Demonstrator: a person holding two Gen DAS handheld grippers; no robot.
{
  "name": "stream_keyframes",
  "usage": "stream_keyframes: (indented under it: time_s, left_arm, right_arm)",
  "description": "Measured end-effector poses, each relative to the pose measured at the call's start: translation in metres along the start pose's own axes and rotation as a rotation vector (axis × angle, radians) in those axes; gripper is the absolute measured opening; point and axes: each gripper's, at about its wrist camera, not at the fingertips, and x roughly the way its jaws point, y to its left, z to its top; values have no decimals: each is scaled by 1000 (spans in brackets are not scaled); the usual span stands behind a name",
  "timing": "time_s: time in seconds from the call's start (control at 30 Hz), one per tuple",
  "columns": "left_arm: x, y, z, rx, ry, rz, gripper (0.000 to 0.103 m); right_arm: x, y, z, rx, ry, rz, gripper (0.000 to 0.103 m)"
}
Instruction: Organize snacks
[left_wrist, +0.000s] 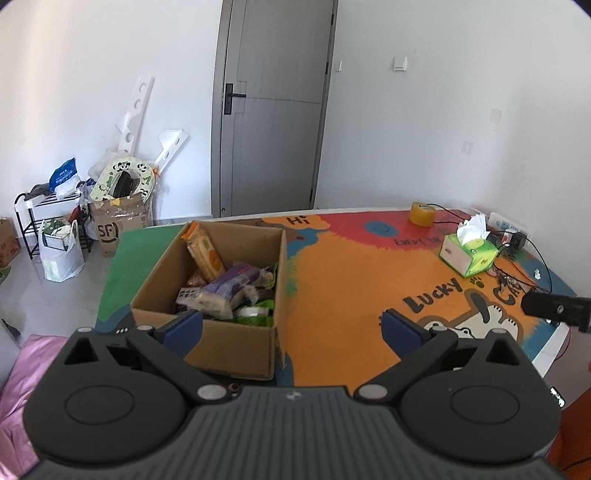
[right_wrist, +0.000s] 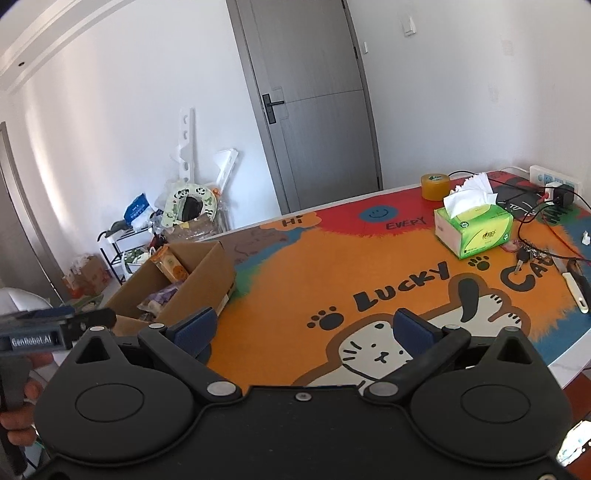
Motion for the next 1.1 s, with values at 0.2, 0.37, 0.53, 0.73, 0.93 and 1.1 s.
stream_keyframes:
  time_s: [0.2, 0.37, 0.53, 0.73, 0.93, 1.1]
  left_arm:
    - [-3, 11, -3, -22, 11, 4, 102]
    - [-2, 17, -5, -31, 20, 14, 102]
    - [-4, 18, -5, -30, 18, 23, 102]
    - [-3, 18, -6, -29, 22, 27, 102]
    - [-3, 20, -7, -26, 24, 32, 102]
    - [-2, 21, -9, -26, 32, 31, 102]
  right_arm:
    - [-3, 9, -3, -36, 0, 2, 103]
    - [-4, 12, -3, -40, -7, 7, 103]
    - [-4, 10, -3, -34, -11, 4, 103]
    - [-4, 12, -4, -44, -9, 1, 103]
    - [-3, 12, -4, -48, -6, 7, 103]
    - [-3, 13, -3, -53, -4, 9, 103]
